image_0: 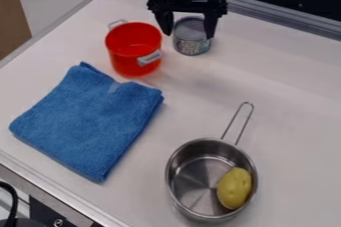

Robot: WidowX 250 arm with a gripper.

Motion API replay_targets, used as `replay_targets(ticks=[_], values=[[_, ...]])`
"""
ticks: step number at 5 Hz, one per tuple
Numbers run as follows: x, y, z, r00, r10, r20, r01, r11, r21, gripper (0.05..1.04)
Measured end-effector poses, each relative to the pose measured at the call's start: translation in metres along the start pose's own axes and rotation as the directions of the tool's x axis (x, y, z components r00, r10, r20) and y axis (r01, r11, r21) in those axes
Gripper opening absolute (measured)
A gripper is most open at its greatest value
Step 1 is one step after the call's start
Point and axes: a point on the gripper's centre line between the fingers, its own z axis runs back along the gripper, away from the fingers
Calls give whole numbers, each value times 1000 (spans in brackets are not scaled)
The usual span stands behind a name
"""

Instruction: Move the pot beside the left can on the top of the table

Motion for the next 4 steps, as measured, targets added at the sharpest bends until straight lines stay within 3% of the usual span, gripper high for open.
replay_targets(ticks=[1, 2, 3, 4], values=[[-9, 0, -10, 999, -4, -42, 4, 1000, 3, 999], [-38, -10, -15, 980, -125, -157, 115, 991, -71, 999], [-66, -22, 1, 939, -299, -169, 266, 944, -193, 999], [-91, -29, 3, 878, -430, -210, 374, 890, -261, 999]])
